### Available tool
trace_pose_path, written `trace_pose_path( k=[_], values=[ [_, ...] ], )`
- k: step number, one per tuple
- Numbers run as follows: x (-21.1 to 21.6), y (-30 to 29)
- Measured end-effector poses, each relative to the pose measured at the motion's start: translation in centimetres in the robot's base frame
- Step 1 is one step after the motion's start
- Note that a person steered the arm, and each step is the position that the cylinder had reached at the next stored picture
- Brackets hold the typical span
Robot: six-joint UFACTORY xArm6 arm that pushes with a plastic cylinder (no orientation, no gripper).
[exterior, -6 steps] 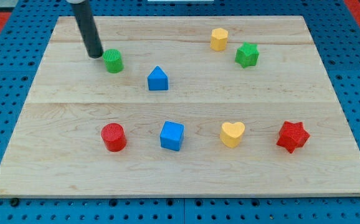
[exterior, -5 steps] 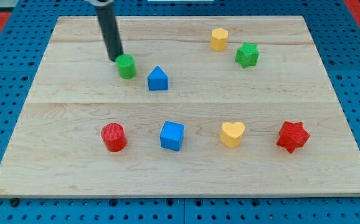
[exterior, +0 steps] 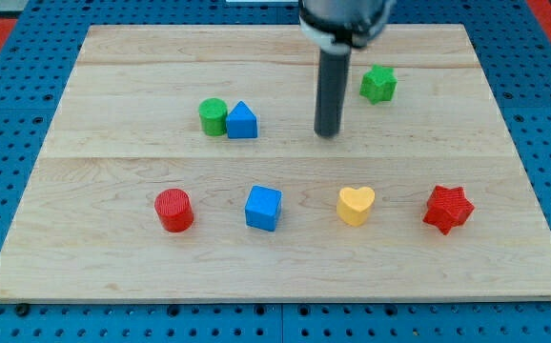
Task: Push the red star and yellow heart towards left side
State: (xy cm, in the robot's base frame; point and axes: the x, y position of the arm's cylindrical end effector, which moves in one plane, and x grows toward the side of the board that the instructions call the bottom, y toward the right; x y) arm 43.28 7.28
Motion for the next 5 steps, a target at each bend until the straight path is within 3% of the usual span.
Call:
trace_pose_path(
  k=[1,3,4,5],
  values=[
    [0.6,8.2],
    [7.1,18.7],
    [9.8,18.5],
    [13.3,14.2]
  ],
)
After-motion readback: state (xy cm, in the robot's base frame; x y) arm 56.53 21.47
